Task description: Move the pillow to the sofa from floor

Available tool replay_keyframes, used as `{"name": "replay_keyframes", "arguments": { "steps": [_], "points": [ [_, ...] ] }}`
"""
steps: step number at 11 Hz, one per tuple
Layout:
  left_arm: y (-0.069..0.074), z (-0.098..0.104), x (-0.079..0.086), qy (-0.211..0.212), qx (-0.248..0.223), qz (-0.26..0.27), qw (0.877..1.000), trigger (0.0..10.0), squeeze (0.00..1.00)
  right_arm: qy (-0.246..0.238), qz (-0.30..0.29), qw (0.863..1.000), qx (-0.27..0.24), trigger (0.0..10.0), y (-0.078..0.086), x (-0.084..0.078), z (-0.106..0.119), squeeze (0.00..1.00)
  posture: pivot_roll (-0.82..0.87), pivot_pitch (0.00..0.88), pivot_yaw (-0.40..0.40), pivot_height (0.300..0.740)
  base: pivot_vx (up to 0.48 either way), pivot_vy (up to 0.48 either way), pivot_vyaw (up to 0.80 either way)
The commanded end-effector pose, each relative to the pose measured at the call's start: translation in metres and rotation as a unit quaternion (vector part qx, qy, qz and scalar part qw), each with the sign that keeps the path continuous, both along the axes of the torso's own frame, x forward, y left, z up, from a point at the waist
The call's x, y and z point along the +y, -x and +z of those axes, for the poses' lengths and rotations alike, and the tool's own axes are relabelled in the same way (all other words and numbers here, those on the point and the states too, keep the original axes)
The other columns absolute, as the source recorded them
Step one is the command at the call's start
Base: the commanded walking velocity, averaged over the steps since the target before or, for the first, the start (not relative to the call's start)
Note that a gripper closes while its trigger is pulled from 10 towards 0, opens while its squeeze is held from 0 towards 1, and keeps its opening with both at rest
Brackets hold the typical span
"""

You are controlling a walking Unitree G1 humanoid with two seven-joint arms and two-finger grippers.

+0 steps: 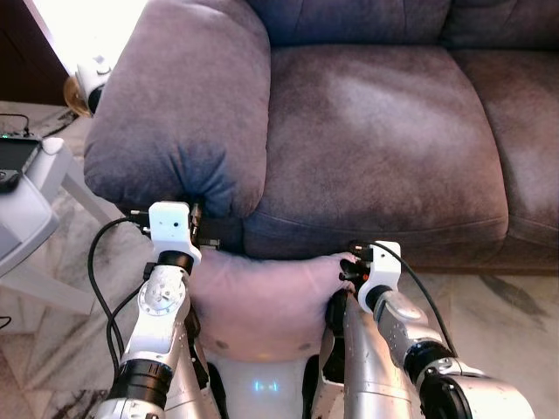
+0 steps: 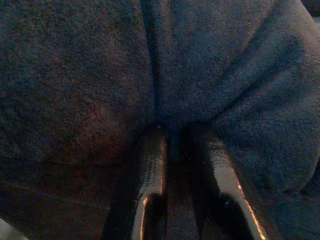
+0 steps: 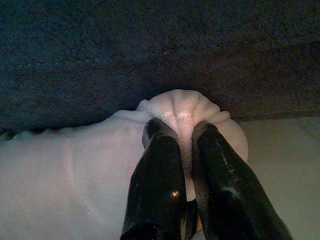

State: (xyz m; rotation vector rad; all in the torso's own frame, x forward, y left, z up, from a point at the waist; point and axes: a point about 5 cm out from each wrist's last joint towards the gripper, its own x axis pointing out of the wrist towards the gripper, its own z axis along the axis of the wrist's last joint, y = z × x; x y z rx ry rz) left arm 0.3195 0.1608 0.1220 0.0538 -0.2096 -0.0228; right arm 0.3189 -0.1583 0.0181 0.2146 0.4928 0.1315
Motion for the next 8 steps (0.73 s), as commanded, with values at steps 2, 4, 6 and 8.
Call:
{"name": "replay_keyframes", "arguments": {
  "steps": [2, 4, 6, 8],
  "points": [
    [0.0034, -0.0297, 0.0178, 0.009, 0.076, 0.036, 0.996, 10.0, 0.0, 0.011, -0.023, 0.997, -0.073, 10.0, -0.0161, -0.0109, 0.0247, 0.0, 0.09, 0.136, -0.091, 0.49, 0.0, 0.0, 0.0],
    [0.0017, -0.0295, 0.018, 0.01, 0.074, 0.037, 0.997, 10.0, 0.0, 0.008, -0.022, 0.997, -0.077, 10.0, -0.0168, -0.0096, 0.0257, 0.0, 0.09, 0.13, -0.092, 0.49, 0.0, 0.0, 0.0],
    [0.0003, -0.0294, 0.0187, 0.01, 0.07, 0.039, 0.997, 10.0, 0.0, 0.008, -0.023, 0.997, -0.076, 10.0, -0.0164, -0.0093, 0.0251, 0.0, 0.09, 0.131, -0.092, 0.49, 0.0, 0.0, 0.0],
    [0.0, -0.0297, 0.0195, 0.009, 0.069, 0.04, 0.997, 10.0, 0.0, 0.008, -0.024, 0.997, -0.076, 10.0, -0.0157, -0.0091, 0.0243, 0.0, 0.09, 0.133, -0.092, 0.502, 0.0, 0.0, 0.0]
  ]
}}
